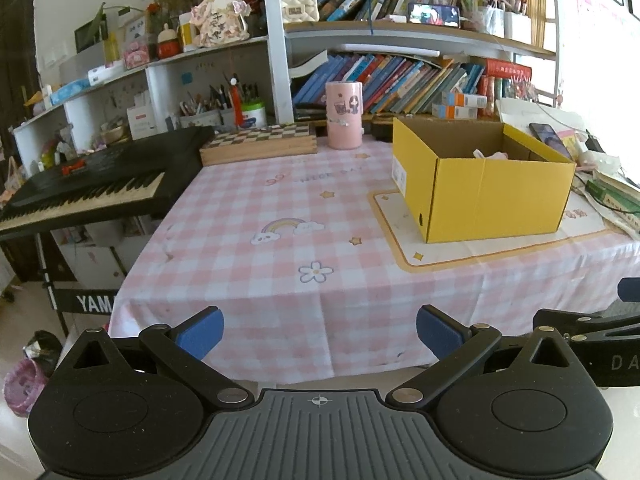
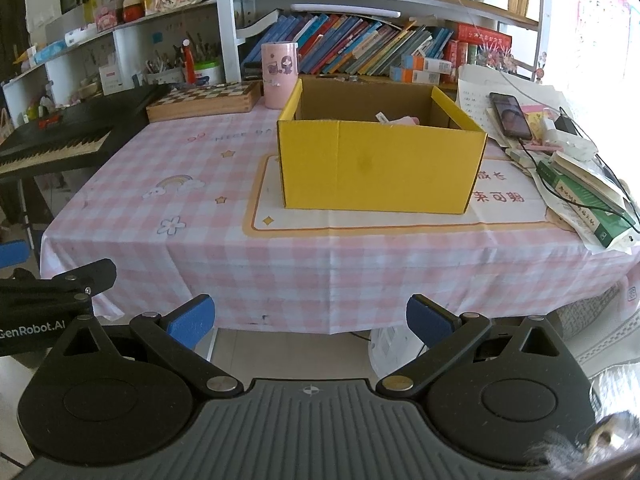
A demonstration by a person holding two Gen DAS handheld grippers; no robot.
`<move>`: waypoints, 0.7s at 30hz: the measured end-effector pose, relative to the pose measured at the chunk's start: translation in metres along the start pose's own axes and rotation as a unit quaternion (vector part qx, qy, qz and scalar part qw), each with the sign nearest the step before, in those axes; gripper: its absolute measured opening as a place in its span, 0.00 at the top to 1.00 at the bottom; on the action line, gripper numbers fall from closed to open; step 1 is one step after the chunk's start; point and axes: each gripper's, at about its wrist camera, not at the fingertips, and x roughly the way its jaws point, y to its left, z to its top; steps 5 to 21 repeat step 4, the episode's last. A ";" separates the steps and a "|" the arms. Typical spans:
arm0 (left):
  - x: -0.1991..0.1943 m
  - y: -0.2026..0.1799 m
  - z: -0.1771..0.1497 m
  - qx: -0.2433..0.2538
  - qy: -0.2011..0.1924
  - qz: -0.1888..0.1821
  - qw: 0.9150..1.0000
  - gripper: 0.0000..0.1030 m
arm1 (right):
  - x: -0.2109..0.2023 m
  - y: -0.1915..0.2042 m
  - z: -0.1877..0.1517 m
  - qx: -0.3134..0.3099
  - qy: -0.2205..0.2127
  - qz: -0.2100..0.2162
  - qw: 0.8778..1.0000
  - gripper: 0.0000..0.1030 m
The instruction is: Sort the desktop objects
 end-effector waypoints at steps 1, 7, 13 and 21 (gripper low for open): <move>0.000 -0.001 0.000 -0.001 0.000 0.000 1.000 0.00 | 0.000 0.000 0.000 -0.001 0.001 0.000 1.000 0.00; 0.003 -0.001 0.002 -0.007 -0.002 -0.002 1.000 0.00 | 0.001 -0.001 0.002 -0.003 0.002 -0.003 1.000 0.00; 0.003 -0.001 0.002 -0.007 -0.002 -0.002 1.000 0.00 | 0.001 -0.001 0.002 -0.003 0.002 -0.003 1.000 0.00; 0.003 -0.001 0.002 -0.007 -0.002 -0.002 1.000 0.00 | 0.001 -0.001 0.002 -0.003 0.002 -0.003 1.000 0.00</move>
